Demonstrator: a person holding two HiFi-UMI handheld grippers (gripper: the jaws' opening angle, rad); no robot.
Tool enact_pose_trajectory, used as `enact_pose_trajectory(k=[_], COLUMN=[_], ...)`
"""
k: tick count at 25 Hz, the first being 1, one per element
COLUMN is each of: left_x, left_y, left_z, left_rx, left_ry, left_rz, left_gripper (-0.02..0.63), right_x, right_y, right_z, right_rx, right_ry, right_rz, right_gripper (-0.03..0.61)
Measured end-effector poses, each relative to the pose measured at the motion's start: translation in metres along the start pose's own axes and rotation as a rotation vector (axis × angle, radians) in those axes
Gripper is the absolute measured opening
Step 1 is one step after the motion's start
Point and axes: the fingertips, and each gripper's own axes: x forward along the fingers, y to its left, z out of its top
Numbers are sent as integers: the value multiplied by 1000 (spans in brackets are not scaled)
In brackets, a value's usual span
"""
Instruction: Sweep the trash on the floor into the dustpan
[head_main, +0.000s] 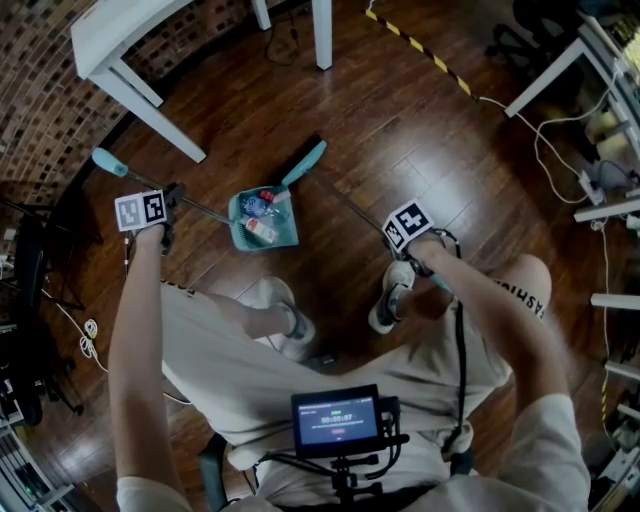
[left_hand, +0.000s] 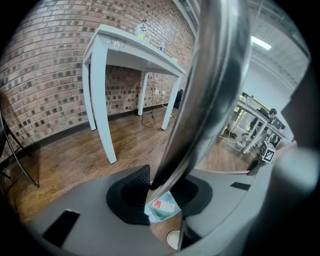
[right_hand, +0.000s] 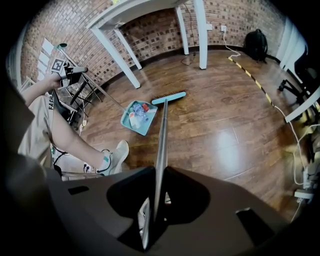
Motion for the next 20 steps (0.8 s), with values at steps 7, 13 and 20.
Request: enact_pose_trajectory(k=[7,13,20], left_x=[-2,-6,-51], left_y=[0,8,18], left_z=[1,-1,-31], left_rx=[4,-39,-32], left_ry=[1,36,134], left_rz=[18,50,82], left_gripper=[91,217,273], right_x=[-1,-4,-12], right_y=[-2,-2,10], right_z=[2,15,10], right_rx=[-11,11,76], right_ry=[-11,-53,-49], right_rz=[-10,8,70], right_gripper=[98,98,98])
